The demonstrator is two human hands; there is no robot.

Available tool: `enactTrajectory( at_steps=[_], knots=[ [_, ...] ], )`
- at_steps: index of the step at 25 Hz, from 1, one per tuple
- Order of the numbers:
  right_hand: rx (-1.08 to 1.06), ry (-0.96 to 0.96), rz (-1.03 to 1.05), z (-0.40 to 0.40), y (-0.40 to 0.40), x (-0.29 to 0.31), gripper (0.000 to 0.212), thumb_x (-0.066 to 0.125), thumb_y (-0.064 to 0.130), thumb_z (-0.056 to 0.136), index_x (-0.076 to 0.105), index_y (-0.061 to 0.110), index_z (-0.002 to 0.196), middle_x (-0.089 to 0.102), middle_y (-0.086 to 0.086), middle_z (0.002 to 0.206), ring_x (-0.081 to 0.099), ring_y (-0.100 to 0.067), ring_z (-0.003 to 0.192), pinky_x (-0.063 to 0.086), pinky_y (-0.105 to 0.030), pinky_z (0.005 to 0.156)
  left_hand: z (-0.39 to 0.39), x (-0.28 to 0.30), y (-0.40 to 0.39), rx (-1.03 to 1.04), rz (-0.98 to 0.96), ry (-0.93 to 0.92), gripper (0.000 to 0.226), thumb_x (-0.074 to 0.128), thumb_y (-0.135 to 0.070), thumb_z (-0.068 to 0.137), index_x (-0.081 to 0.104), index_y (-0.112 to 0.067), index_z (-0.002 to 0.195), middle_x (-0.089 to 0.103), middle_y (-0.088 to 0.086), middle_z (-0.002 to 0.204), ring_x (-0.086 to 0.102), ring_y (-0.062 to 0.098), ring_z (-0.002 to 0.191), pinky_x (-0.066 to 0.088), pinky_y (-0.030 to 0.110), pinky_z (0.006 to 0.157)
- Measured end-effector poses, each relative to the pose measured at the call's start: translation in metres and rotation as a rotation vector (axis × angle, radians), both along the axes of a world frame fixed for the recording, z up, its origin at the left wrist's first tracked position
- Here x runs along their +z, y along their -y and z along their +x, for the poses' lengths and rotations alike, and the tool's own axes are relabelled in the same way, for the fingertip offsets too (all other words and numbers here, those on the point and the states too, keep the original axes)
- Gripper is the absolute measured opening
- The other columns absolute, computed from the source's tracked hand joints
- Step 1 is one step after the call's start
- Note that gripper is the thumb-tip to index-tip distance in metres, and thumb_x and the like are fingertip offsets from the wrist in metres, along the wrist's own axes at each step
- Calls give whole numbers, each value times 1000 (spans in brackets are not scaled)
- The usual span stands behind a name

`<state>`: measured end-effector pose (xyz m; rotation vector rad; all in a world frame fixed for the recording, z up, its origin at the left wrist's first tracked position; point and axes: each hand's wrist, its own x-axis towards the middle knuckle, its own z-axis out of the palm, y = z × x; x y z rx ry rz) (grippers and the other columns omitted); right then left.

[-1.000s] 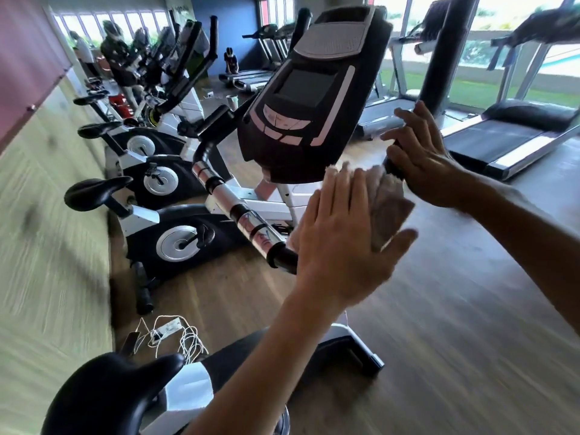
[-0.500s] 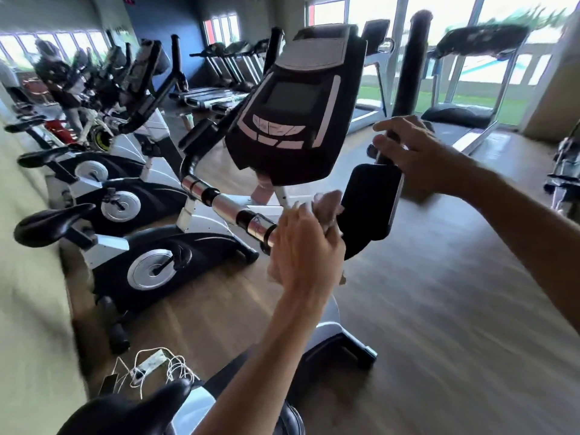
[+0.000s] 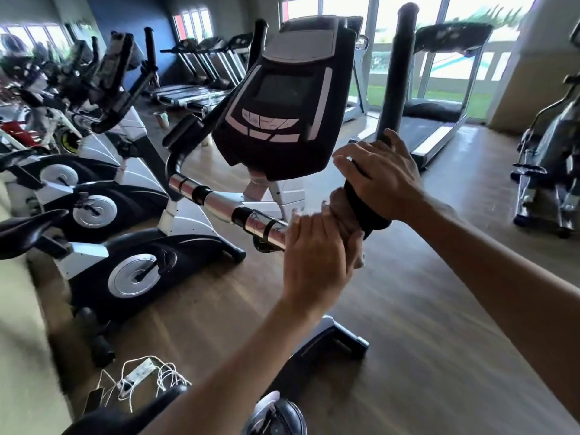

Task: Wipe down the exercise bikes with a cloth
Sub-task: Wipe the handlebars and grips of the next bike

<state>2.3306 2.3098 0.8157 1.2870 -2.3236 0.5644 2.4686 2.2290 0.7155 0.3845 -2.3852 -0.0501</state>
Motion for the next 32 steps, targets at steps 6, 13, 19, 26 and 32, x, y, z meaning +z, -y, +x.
enactTrajectory(
  at_steps=[6,13,19,26,32],
  knots=[
    [23,-22,47,0,-3,-1,66,9,60,99,66,32,117,67,12,127,56,-15,125,18,-47,121,-4,-12,11,-66,-163,-250,57,38,-45,105,66,4,112,68,18,94,62,34,90,49,46,93],
    [-56,-33,72,3,2,-1,65,14,61,100,68,30,116,67,10,125,55,-16,125,16,-41,121,-17,-9,-4,29,-47,-266,40,46,-42,101,61,-6,90,66,12,83,61,33,83,49,44,81],
    [-30,-43,104,2,-1,-3,77,4,64,96,69,30,119,63,13,133,51,-14,131,15,-41,122,-3,-12,46,-289,-290,-266,48,37,-39,107,67,-2,99,67,14,90,62,32,85,44,41,80],
    [-82,-57,88,3,2,-6,71,10,63,100,69,30,120,64,12,134,52,-14,131,15,-44,123,-19,-9,-13,95,-50,-277,42,41,-37,104,64,-4,93,68,14,86,63,34,85,49,45,86],
    [-110,-22,91,8,3,-6,75,6,65,98,68,31,124,59,13,140,47,-13,136,9,-45,124,-13,-14,18,-75,-203,-314,42,41,-34,105,66,-3,94,68,14,85,66,33,81,51,43,77]
  ],
)
